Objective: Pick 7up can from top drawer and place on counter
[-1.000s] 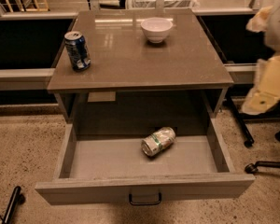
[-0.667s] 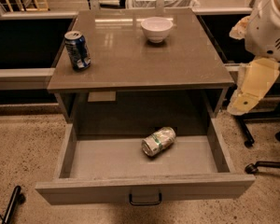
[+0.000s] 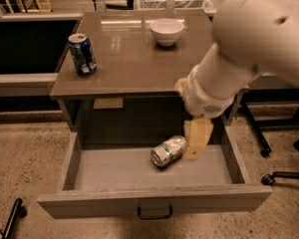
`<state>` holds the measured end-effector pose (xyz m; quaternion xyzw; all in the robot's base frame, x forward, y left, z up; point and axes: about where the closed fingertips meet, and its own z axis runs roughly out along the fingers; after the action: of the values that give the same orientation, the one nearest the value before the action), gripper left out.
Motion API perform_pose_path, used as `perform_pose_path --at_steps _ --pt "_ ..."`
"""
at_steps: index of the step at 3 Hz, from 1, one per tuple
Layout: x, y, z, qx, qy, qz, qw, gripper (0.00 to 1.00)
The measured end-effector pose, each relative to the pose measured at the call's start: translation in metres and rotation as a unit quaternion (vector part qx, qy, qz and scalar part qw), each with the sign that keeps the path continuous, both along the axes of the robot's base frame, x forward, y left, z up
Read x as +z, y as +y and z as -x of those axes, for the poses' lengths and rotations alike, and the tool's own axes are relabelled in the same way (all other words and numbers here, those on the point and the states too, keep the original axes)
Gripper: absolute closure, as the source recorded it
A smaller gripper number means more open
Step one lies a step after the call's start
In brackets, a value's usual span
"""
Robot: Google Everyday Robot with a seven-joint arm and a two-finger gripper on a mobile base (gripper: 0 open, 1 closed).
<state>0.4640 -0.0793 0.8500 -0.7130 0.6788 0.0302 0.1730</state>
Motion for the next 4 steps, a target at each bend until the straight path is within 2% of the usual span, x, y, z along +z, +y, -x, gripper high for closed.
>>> perform_pose_path --at_steps 1,2,3,4 --pt "-0.033 0.007 0.012 0.018 0.020 0.008 0.9996 0.00" --pt "-0.046 0.005 0.002 0.013 0.021 0.031 0.9992 0.00" --pt "-0.079 -0.005 -0.027 0.051 0.005 0.080 0.9955 0.00" --pt "-0.120 -0.024 -0.054 0.102 -0.008 0.126 0.9868 0.00"
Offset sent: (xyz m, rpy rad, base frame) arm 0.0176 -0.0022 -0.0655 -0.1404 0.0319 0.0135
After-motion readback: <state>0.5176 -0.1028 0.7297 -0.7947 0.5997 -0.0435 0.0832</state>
